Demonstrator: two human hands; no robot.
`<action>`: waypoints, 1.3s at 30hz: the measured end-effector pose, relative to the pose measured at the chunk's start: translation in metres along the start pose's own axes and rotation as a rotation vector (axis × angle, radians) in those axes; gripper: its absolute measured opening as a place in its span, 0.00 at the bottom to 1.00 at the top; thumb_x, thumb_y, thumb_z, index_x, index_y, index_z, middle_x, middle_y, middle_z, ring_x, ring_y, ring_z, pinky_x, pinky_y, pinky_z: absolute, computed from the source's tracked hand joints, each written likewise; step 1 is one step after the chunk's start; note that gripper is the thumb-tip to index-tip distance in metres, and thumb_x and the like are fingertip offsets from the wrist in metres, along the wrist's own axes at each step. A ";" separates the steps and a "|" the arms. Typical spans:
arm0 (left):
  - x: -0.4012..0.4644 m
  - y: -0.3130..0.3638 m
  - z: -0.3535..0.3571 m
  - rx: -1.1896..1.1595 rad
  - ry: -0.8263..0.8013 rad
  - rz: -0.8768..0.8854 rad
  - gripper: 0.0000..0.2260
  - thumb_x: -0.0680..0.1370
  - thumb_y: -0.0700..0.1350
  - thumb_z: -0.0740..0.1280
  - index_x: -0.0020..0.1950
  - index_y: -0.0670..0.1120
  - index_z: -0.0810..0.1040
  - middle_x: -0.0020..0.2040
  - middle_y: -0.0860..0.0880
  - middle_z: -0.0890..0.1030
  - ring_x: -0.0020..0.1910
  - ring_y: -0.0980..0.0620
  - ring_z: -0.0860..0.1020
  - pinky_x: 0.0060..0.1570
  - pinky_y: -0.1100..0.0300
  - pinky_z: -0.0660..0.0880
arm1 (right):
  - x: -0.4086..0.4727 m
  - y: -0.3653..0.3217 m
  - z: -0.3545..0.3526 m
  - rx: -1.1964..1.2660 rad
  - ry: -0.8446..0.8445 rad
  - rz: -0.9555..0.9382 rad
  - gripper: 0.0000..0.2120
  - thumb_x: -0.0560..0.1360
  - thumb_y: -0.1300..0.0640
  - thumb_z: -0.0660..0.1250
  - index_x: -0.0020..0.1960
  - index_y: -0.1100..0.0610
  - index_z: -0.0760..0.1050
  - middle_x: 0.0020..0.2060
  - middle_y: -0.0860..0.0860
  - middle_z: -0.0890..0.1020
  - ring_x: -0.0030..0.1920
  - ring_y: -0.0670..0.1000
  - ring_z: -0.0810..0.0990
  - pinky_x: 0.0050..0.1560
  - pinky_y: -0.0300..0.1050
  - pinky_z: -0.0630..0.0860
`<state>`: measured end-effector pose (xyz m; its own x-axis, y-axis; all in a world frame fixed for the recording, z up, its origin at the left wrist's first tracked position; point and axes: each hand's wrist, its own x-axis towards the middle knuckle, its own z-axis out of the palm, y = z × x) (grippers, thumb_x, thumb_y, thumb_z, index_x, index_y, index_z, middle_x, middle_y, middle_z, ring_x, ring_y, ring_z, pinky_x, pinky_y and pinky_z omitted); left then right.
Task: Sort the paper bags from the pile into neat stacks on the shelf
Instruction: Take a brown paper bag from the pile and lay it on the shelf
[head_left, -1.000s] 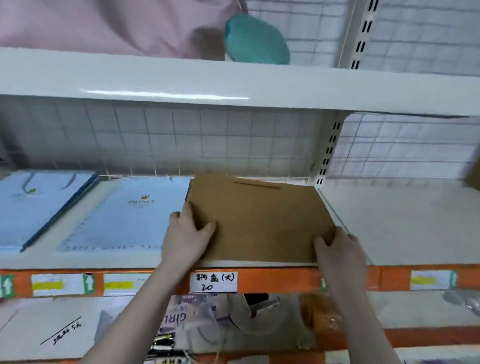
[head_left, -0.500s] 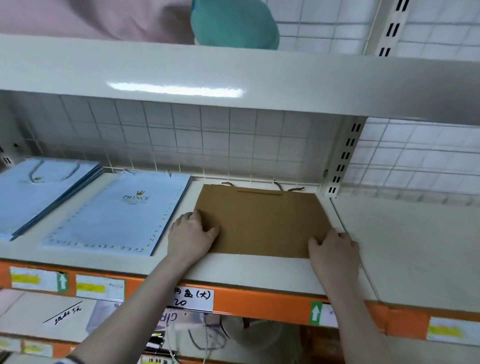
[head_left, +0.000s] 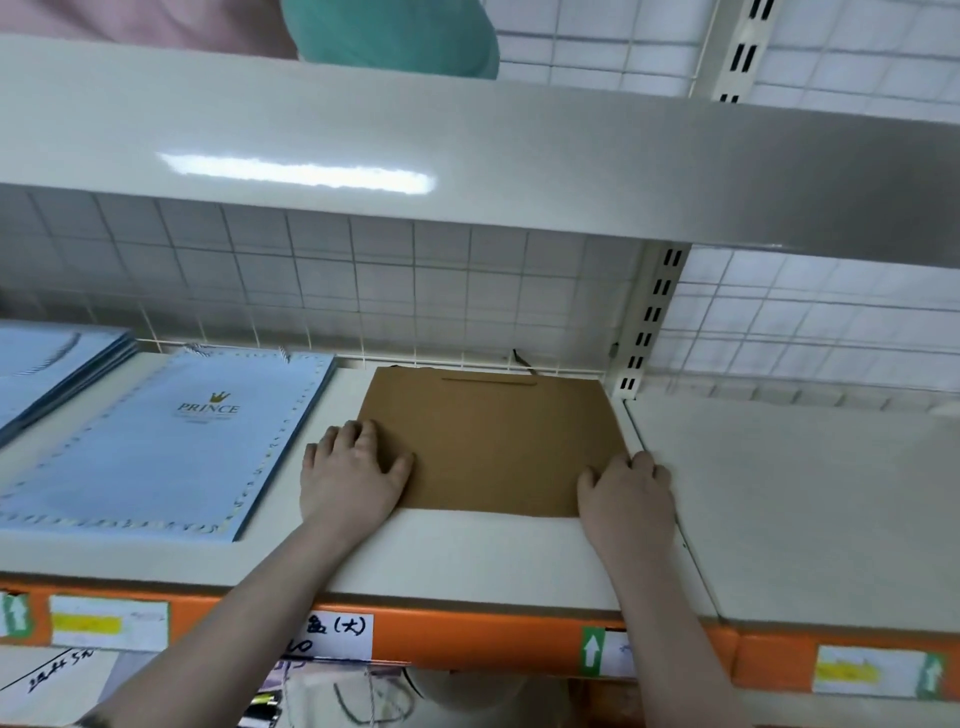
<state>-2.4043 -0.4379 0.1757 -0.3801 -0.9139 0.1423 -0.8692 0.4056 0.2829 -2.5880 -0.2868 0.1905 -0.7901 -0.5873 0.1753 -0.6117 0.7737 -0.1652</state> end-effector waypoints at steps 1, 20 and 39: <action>0.000 0.000 0.000 -0.012 0.008 0.000 0.29 0.78 0.61 0.54 0.75 0.47 0.60 0.74 0.48 0.62 0.74 0.47 0.57 0.73 0.52 0.52 | 0.000 0.000 0.000 0.009 0.000 0.003 0.20 0.80 0.50 0.52 0.63 0.62 0.71 0.60 0.58 0.72 0.61 0.56 0.69 0.58 0.47 0.68; -0.020 0.007 -0.015 -0.035 0.091 0.013 0.25 0.79 0.58 0.58 0.70 0.44 0.68 0.71 0.43 0.66 0.70 0.44 0.62 0.68 0.54 0.58 | -0.004 0.007 0.002 0.105 0.005 -0.018 0.23 0.80 0.45 0.53 0.64 0.62 0.69 0.63 0.61 0.71 0.65 0.59 0.67 0.63 0.50 0.66; -0.092 -0.082 -0.073 0.191 0.280 -0.049 0.27 0.78 0.55 0.61 0.72 0.41 0.65 0.72 0.39 0.65 0.72 0.40 0.60 0.71 0.50 0.55 | -0.105 -0.086 -0.021 0.120 0.069 -0.411 0.23 0.73 0.48 0.67 0.60 0.63 0.76 0.56 0.62 0.77 0.62 0.62 0.73 0.64 0.55 0.69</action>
<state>-2.2753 -0.3857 0.2084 -0.2580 -0.8814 0.3957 -0.9377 0.3271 0.1172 -2.4517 -0.2870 0.2063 -0.4781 -0.8204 0.3136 -0.8783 0.4433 -0.1793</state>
